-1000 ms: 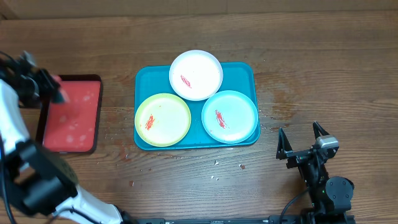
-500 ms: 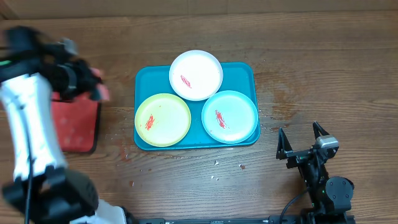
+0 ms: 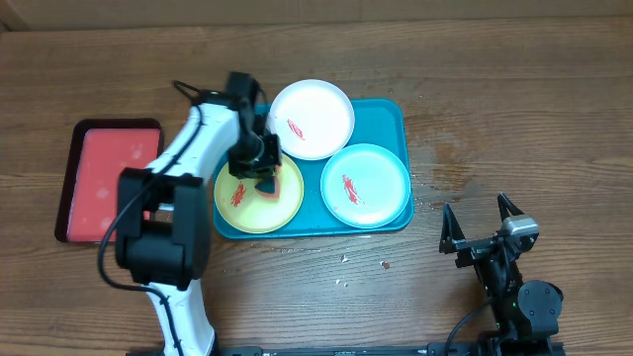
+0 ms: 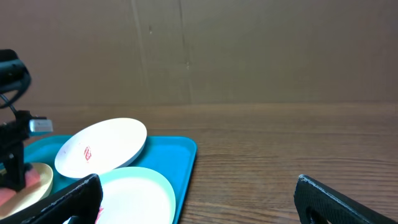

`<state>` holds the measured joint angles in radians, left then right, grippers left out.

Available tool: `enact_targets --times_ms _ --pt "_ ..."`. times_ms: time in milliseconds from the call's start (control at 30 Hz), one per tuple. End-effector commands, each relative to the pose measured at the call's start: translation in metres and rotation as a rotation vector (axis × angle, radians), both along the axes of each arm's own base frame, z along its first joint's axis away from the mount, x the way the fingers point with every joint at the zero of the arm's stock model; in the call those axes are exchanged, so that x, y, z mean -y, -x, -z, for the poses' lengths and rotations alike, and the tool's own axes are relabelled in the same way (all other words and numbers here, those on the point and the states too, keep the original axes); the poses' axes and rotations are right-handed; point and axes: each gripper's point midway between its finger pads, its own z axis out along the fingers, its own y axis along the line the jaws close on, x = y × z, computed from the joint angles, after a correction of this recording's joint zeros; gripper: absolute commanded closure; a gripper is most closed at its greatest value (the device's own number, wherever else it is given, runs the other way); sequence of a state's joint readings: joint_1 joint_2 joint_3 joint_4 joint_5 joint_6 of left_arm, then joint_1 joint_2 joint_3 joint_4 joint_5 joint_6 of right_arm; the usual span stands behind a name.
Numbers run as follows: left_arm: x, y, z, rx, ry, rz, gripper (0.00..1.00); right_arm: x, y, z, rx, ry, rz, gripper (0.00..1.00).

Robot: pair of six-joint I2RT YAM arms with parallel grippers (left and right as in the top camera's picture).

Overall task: Clean dirty plates on tray and stack at the side
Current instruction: 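Carry the sponge to the yellow plate and release it, then move the right gripper to the yellow plate rim and grip it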

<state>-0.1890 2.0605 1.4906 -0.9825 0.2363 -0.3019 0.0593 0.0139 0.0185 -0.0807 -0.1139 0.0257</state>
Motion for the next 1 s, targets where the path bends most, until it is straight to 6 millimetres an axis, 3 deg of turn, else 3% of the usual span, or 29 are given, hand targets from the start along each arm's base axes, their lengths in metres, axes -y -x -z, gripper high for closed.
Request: enact_targets --times_ms 0,33,67,100,133,167,267,367,467,500,567,700,800,833,900,967 --pt "-0.013 0.000 0.007 0.004 -0.142 -0.068 0.96 0.003 0.000 0.001 0.005 0.000 0.015 0.00" --pt "-0.012 0.001 0.006 0.000 -0.134 -0.066 0.93 0.003 0.000 0.001 0.005 0.000 0.015 0.00" --pt "-0.011 0.002 0.006 -0.005 -0.129 -0.066 0.83 0.003 0.000 0.001 0.005 0.000 0.014 0.00" --pt "-0.010 0.003 0.006 -0.010 -0.124 -0.066 0.63 0.003 0.000 0.001 0.005 0.000 0.014 0.00" --pt "-0.009 0.004 0.006 -0.013 -0.121 -0.065 0.50 0.003 0.000 0.001 0.005 0.000 0.015 0.00" --pt "-0.009 0.003 0.005 -0.014 -0.117 -0.067 0.44 0.003 0.000 0.001 0.005 0.000 0.015 0.00" --pt "-0.015 0.000 -0.005 -0.017 -0.118 -0.075 0.41 0.003 0.000 0.001 0.005 0.000 0.015 0.00" --pt "-0.024 -0.011 -0.032 0.000 -0.116 -0.103 0.41 0.003 0.000 0.001 0.005 0.000 0.015 0.00" --pt "-0.037 -0.028 -0.076 0.066 -0.099 -0.146 0.44 0.003 0.000 0.001 0.005 0.000 0.015 0.00" --pt "-0.049 -0.038 -0.110 0.141 -0.085 -0.178 0.46 0.003 0.000 0.001 0.005 0.000 0.015 0.00" --pt "-0.063 -0.047 -0.145 0.235 -0.072 -0.218 0.48 0.003 0.000 0.001 0.005 0.000 0.015 0.00" --pt "-0.094 -0.058 -0.194 0.401 -0.058 -0.298 0.46 0.003 0.000 0.001 0.005 0.000 0.015 0.00" --pt "-0.115 -0.057 -0.204 0.431 -0.072 -0.347 0.28 0.006 -0.001 0.001 0.011 0.013 0.036 0.00" --pt "-0.120 -0.056 -0.204 0.428 -0.079 -0.357 0.26 0.010 -0.002 0.001 0.010 0.014 0.060 0.00" --pt "-0.130 -0.054 -0.199 0.408 -0.097 -0.378 0.37 0.024 -0.003 -0.002 0.020 0.017 0.141 0.00" --pt "-0.132 -0.051 -0.191 0.377 -0.101 -0.382 0.42 0.029 -0.003 -0.012 0.062 0.010 0.168 0.00"
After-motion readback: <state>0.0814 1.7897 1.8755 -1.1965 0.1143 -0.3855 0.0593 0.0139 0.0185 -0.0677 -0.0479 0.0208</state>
